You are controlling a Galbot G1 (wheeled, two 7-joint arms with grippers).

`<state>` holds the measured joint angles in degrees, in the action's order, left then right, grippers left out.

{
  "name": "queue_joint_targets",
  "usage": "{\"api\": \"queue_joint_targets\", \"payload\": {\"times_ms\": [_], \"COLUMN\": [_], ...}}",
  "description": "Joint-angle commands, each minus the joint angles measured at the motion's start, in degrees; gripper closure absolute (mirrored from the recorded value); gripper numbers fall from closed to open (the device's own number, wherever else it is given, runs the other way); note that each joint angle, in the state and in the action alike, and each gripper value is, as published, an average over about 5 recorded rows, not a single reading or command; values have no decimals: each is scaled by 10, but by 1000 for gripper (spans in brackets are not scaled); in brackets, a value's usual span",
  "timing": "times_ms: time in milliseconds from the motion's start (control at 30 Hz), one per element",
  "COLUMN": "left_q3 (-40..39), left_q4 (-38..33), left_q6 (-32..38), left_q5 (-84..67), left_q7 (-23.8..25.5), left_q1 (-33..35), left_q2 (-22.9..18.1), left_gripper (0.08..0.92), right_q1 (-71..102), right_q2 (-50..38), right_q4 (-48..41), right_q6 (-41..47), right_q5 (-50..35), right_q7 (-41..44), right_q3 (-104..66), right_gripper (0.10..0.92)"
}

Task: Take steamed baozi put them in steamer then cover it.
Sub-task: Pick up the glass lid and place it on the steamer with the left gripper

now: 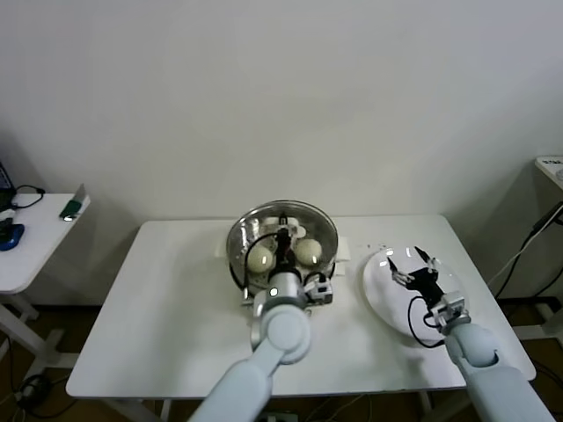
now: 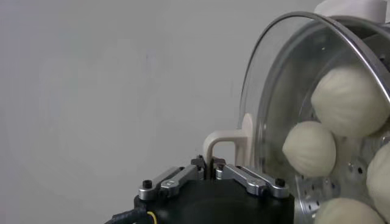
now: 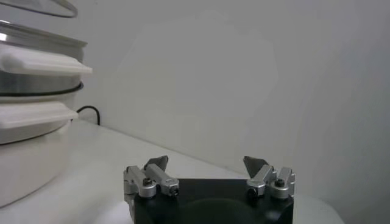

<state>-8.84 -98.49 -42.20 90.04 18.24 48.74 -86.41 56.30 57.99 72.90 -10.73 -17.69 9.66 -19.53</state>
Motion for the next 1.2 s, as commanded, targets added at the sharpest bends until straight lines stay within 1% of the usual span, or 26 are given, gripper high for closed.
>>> {"api": "queue_joint_targets", "payload": {"times_ms": [33,233,700,1200], "left_q3": [-9,-11,-8,-3], "left_q4": [40,49,63,63], "left_q6": [-28,-28,-22,-21], "left_q5": [-2,-4,13,16], "left_q7": [-17,-20,1,5], "left_q1": [-15,-23,-31,-21], "left_q2": [-19,-17,-17,-12], "left_gripper": [853,853,853,853], "right_q1": [0,3,8,10], "right_q2": [1,1,1,1], "right_q4": [-2,-3,-1,0], "right_q6": [0,-1,-3,-2], "right_q5": [0,0,0,1], "right_q7": [2,4,6,6], "right_q3": [-4,-8,-17,-20], "right_gripper": [203,203,203,203]}}
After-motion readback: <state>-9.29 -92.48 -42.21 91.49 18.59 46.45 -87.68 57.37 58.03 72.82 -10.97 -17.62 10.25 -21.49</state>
